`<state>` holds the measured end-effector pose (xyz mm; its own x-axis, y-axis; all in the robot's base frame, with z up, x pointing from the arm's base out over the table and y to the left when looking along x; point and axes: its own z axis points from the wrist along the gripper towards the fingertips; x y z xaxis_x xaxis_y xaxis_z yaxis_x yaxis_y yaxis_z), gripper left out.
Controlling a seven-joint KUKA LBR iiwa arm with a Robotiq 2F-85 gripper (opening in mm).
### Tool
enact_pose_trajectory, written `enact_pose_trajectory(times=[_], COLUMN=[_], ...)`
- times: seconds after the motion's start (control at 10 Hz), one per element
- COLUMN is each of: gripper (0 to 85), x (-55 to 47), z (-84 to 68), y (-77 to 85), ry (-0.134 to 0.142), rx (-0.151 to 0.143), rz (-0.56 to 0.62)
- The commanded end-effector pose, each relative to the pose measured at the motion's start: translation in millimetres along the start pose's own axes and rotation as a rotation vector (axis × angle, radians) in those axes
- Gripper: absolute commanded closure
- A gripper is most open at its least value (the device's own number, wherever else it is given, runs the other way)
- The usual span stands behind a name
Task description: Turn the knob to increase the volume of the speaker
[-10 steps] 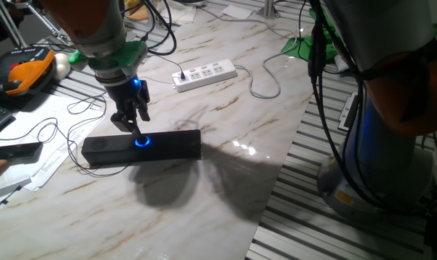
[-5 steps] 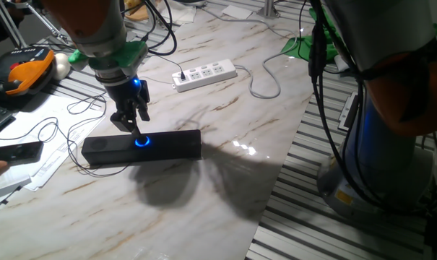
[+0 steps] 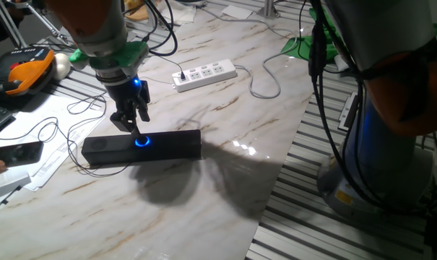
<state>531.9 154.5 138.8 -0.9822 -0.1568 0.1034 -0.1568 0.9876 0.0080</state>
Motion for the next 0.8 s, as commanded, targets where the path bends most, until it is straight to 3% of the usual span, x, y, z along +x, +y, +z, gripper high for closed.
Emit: enact_pose_trajectory(times=[0.0,0.2,0.5,0.6,0.7], gripper=[34.0,34.0,34.0,51.0,51.0], x=[0.0,-0.5,-8.2,-8.6,-7.2], z=[-0.1,0.5,2.8,1.0,-1.5], y=[0.1,0.1,-0.5,-0.8,-0.5], ry=[0.001,0.004,-0.021,-0.019,-0.016], rx=[-0.005,-0.015,0.018,0.014,0.02], rz=[-0.004,-0.009,-0.065,-0.067,-0.069])
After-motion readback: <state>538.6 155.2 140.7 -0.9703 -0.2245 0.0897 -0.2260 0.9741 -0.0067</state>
